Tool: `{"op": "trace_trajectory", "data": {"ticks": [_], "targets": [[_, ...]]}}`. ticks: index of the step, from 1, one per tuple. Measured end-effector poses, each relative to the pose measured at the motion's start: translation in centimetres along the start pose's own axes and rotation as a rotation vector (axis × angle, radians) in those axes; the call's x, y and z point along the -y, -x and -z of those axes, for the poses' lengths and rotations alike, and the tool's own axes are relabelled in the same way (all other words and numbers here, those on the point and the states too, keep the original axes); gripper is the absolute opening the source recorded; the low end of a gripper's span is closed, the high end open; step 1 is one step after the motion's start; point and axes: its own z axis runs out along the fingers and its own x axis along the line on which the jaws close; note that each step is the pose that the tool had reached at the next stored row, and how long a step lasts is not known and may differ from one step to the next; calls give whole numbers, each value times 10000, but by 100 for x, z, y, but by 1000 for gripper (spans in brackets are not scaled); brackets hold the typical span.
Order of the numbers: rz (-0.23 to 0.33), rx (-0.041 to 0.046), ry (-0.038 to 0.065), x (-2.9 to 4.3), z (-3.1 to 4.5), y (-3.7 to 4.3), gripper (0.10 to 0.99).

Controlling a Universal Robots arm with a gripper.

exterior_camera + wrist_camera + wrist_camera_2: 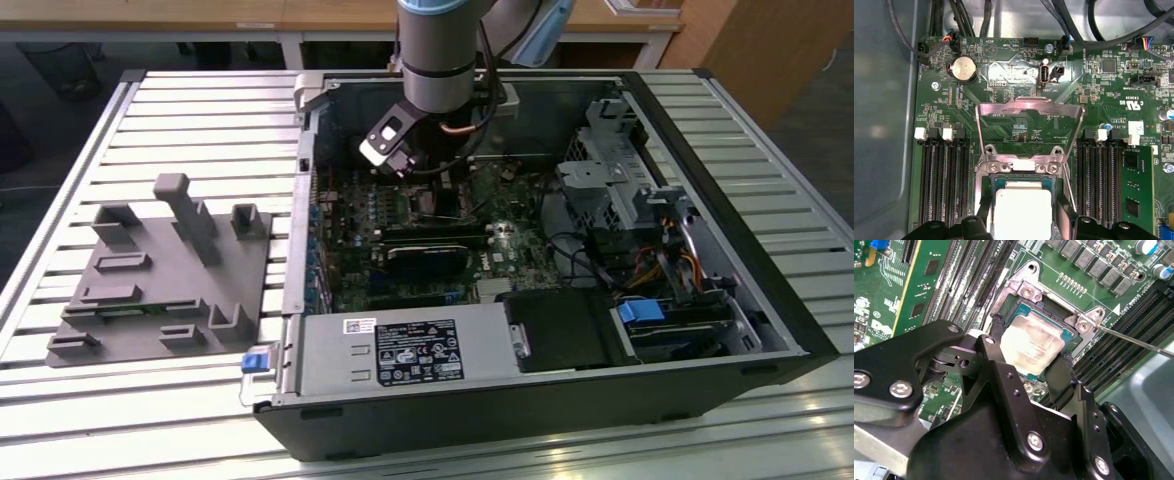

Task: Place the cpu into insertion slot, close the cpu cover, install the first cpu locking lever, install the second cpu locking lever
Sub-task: 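Place the cpu into insertion slot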

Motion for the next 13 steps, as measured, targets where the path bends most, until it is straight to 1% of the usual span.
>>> {"op": "trace_trajectory", "data": {"ticks": [7, 8, 9, 10, 12, 13], "targets": [[0, 2, -12, -9, 103, 1, 616], [0, 1, -17, -10, 112, 1, 600], [1, 1, -29, -14, 119, 1, 537], [1, 0, -40, -17, 123, 1, 537], [0, 1, -59, -23, 131, 3, 420], [1, 1, -69, -26, 135, 3, 420]]}}
